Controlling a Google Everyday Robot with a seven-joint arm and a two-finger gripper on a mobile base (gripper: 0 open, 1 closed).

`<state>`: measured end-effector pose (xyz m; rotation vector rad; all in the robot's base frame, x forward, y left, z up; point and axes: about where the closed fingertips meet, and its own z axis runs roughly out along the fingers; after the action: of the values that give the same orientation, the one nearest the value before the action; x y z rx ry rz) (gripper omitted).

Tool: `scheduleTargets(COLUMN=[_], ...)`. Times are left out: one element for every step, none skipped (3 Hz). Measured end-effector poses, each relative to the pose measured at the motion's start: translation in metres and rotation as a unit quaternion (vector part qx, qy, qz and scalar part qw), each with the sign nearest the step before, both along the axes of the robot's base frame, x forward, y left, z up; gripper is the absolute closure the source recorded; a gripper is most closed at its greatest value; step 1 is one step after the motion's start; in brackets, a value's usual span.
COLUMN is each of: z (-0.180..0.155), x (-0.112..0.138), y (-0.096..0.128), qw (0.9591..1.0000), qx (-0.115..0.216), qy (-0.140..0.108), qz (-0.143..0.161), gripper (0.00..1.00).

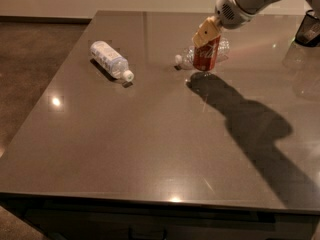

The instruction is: Move coke can near water bottle

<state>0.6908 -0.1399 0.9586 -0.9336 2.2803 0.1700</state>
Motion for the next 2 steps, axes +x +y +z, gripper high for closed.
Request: scheduleTargets(z=[-0.0081, -0.0128], x=[-0.0002, -0.0001], y=[-0.0042, -0.0060], qw=[1.0000, 0.9999], qx=[-0.003, -0.005], qy=[0.002, 0.001], qz=[-0.007, -0.009], gripper=[0.75, 0.53])
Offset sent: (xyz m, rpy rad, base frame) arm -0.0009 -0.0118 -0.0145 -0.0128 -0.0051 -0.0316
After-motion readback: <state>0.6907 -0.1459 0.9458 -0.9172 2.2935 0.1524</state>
